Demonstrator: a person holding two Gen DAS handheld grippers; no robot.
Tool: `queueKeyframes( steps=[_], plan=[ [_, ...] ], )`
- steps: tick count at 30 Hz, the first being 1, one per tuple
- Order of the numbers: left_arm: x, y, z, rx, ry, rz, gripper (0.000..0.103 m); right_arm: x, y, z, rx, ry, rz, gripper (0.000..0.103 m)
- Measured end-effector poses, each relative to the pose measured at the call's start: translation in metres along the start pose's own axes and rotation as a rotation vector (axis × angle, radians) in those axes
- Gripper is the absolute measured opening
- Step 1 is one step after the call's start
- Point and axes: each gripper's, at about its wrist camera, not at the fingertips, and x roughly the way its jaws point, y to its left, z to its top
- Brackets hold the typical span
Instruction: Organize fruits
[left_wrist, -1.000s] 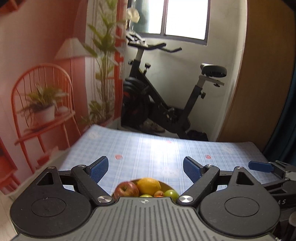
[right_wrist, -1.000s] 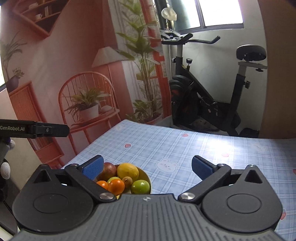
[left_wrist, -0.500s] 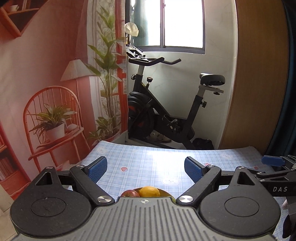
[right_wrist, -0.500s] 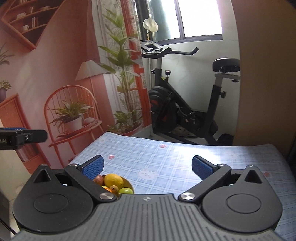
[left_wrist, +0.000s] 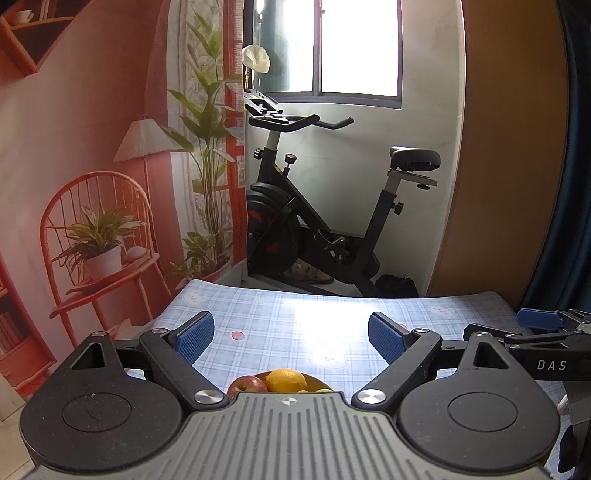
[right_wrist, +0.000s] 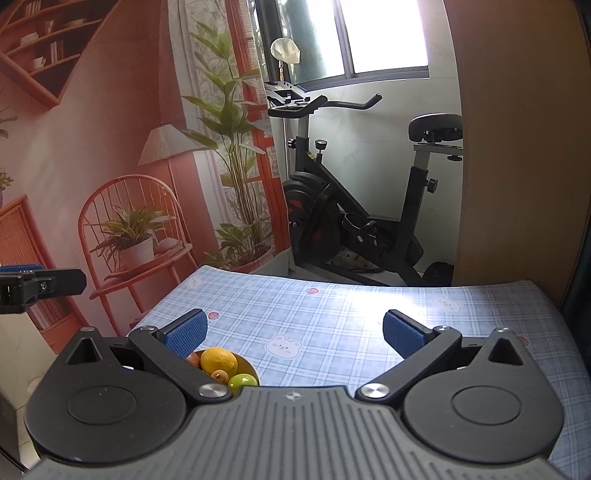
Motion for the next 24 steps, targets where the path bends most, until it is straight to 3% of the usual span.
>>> queueKeyframes(
  steps=[24],
  plan=[
    [-0.0055, -0.001, -0.0008, 0.015, -0.01, 0.015, 0.092, -0.003, 0.0022, 0.0019, -0.002, -0.008, -0.001, 0.103]
  ],
)
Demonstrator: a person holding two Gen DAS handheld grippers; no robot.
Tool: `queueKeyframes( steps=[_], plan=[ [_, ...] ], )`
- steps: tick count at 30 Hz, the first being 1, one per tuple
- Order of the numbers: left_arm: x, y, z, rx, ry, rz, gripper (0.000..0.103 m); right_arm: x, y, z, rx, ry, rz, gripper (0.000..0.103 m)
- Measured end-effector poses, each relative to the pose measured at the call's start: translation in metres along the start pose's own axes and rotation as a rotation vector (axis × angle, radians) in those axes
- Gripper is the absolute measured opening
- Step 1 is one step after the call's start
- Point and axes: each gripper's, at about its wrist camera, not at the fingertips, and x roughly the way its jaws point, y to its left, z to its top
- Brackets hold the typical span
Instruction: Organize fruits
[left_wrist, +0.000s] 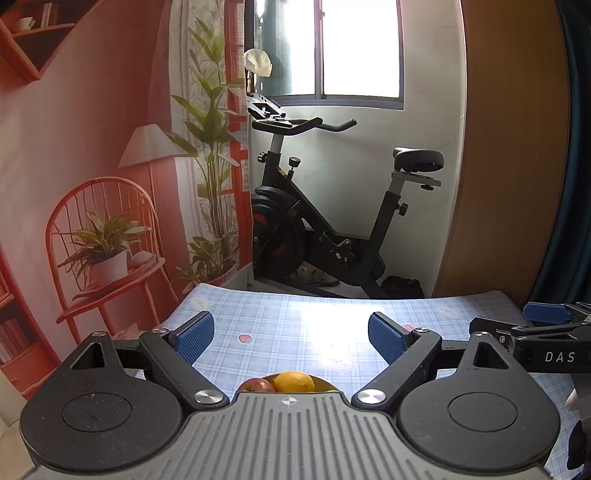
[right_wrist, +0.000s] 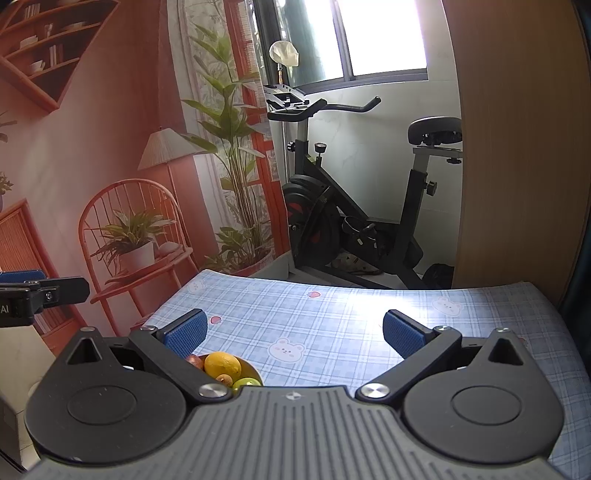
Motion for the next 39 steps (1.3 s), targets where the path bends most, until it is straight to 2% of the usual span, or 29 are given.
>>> queueKeyframes(
  steps=[39],
  plan=[
    [-0.0068, -0.0033, 0.0006, 0.013, -0.023, -0.006, 0.092, -0.0035, 0.0013, 0.0049, -0.006, -0.004, 0.0, 0.103]
  ],
)
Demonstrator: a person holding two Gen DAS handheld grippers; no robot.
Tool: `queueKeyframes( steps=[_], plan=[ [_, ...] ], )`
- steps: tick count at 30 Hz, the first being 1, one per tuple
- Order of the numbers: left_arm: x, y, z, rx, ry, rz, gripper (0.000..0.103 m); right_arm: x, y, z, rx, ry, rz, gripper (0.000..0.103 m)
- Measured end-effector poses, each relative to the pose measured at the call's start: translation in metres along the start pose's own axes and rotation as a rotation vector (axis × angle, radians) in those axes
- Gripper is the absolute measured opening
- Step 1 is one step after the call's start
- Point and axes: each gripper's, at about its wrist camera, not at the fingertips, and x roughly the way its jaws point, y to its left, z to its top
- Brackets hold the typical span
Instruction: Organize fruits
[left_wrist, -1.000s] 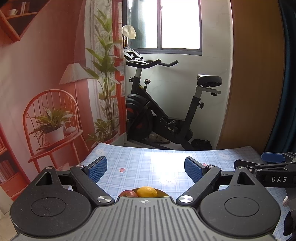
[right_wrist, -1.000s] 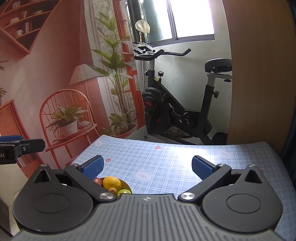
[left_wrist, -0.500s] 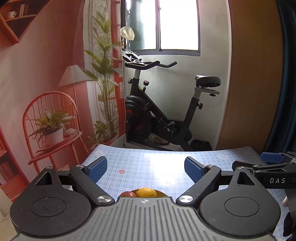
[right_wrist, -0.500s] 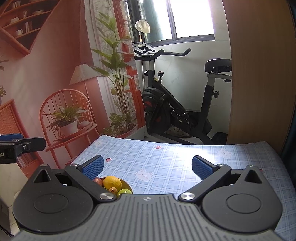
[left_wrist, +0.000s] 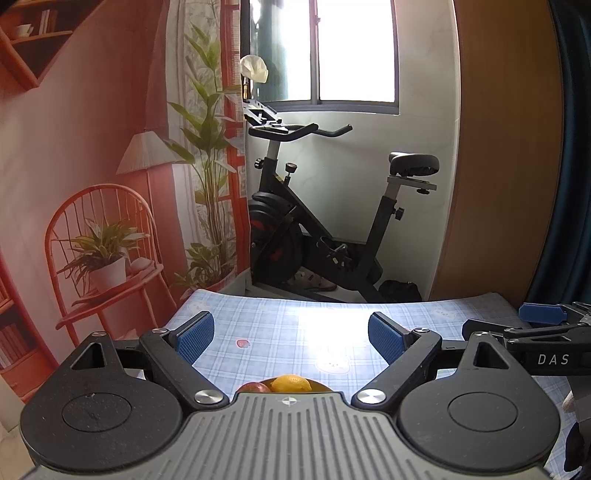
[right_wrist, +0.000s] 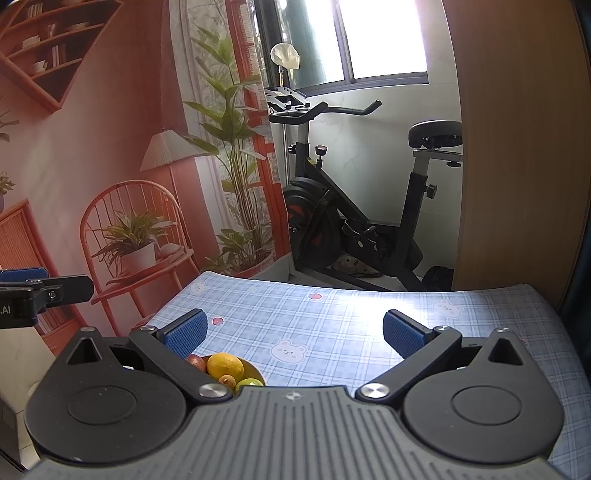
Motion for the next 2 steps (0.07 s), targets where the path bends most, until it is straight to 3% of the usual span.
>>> queueKeyframes(
  steps=[2],
  plan=[
    [0.0004, 0.0013, 0.0006, -0.007, 0.001, 0.0, 0.092, -0.0001, 0.0001, -0.0001, 0.0, 0.0, -0.001, 0.103]
  ],
)
